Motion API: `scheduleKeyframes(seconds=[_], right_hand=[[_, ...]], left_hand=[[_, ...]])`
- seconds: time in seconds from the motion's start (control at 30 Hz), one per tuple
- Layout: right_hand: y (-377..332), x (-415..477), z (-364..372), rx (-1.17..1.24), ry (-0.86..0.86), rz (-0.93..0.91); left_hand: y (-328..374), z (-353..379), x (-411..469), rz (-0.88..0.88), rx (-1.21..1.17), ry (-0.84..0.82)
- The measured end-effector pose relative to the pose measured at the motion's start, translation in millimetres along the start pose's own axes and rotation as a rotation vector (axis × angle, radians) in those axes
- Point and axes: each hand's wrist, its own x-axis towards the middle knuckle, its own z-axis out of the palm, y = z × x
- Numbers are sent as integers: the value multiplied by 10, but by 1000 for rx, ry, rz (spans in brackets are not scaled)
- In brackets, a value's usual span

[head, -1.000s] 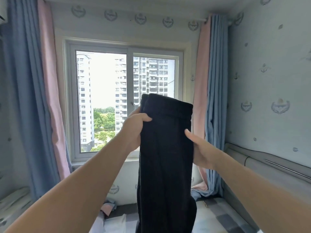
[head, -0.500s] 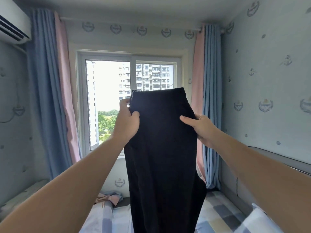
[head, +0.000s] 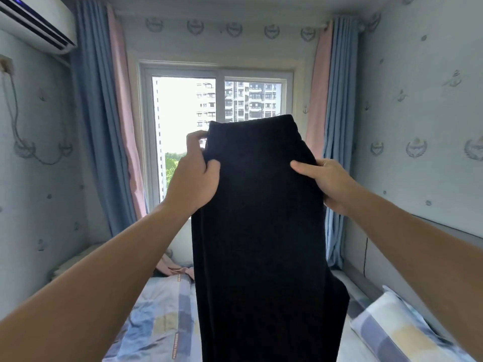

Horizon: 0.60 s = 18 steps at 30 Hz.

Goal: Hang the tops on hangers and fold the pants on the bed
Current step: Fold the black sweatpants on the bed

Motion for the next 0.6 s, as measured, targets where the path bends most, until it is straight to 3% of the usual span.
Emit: scheduleKeyframes(seconds=[0.3, 0.6], right_hand=[[473, 220, 435, -3, -36, 91], [2158, 971, 1298, -67, -149, 358]], left_hand=[[-600, -168, -252, -176, 11, -56], [-2569, 73, -683, -498, 24, -109]])
